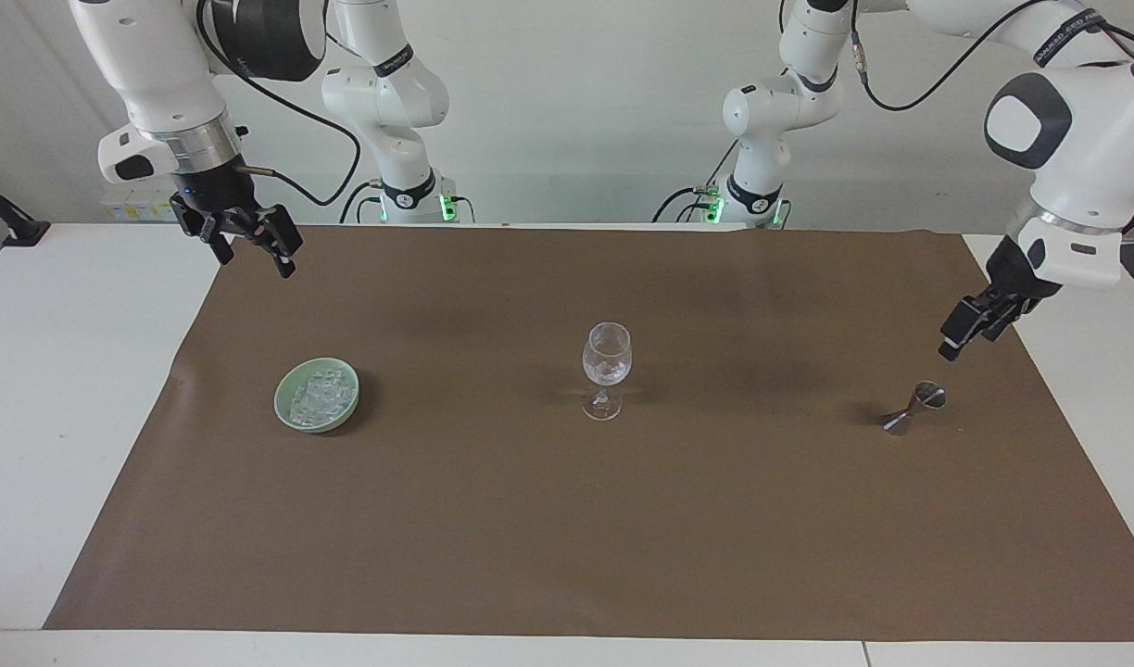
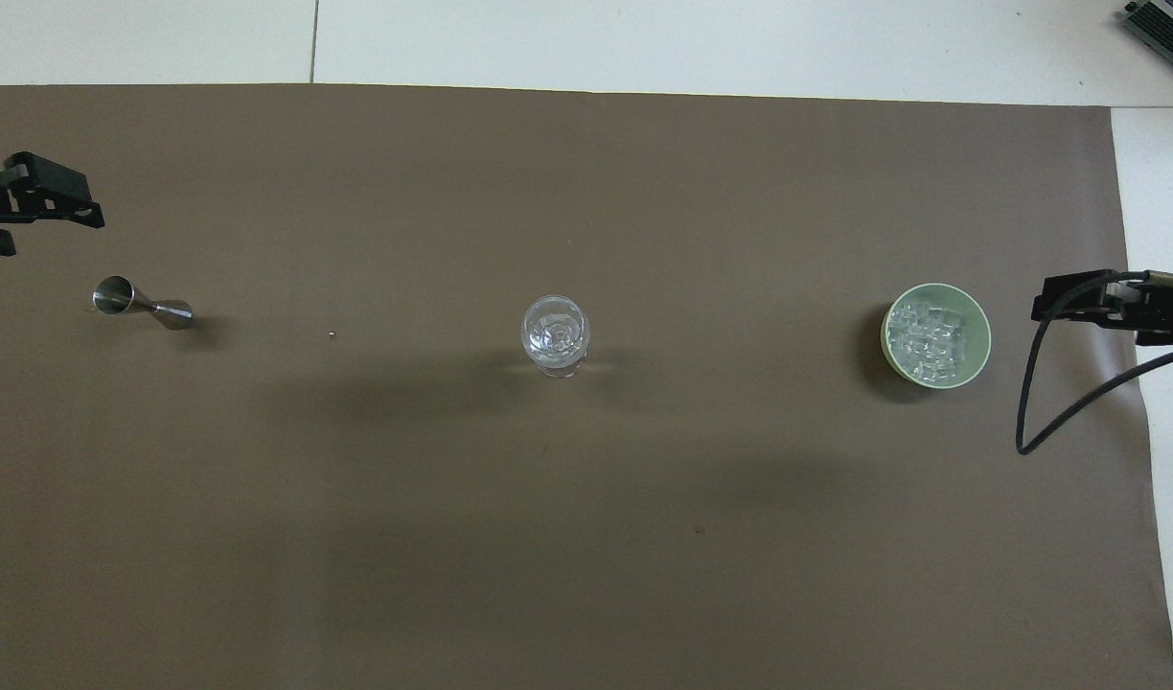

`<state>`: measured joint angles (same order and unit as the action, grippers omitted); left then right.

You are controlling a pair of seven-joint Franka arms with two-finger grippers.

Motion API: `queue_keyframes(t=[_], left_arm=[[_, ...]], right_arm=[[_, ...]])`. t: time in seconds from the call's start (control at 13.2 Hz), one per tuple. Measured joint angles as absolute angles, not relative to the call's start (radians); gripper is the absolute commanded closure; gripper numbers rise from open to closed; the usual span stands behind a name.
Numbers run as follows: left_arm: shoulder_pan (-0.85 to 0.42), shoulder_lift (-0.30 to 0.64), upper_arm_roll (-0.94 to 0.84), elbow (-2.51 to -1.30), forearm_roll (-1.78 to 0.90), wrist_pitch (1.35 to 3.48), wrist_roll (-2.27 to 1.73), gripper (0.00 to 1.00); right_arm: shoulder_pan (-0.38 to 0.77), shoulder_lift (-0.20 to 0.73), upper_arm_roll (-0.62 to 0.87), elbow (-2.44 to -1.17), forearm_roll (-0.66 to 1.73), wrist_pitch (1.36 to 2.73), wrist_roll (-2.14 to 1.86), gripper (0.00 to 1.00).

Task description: Pour wine and add ice with both arms

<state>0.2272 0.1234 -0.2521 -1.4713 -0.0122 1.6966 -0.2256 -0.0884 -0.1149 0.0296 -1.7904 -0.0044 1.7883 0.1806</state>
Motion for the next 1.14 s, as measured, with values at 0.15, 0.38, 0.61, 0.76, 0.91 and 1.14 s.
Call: queue_keyframes(t=[0.15, 0.38, 0.61, 0.76, 0.91, 1.14], left_arm=[[0.226, 0.122, -0.271, -1.425, -0.012, 1.618, -0.173, 0.05], [0.223, 0.117, -0.271, -1.404, 0.020, 1.566, -0.092, 0.03], [0.212, 0.113, -0.264, -1.403, 0.023, 1.555, -0.065, 0.00], [0.159, 0.104, -0.226, -1.398, 0.025, 1.557, -0.062, 0.00], [0.051, 0.084, -0.114, -1.398, 0.023, 1.554, -0.058, 0.00], [-0.085, 0.063, 0.046, -1.403, 0.008, 1.530, -0.057, 0.00]], right_arm=[[-0.031, -0.118, -0.016, -1.790, -0.004, 1.787, 0.180, 0.00], [0.031, -0.118, -0.093, -1.790, -0.005, 1.787, 0.171, 0.00], [0.032, -0.118, -0.097, -1.780, -0.005, 1.774, 0.166, 0.00], [0.036, -0.118, -0.096, -1.769, -0.005, 1.765, 0.166, 0.00], [0.041, -0.117, -0.096, -1.746, -0.005, 1.736, 0.166, 0.00], [0.046, -0.117, -0.096, -1.715, -0.004, 1.625, 0.166, 0.00]])
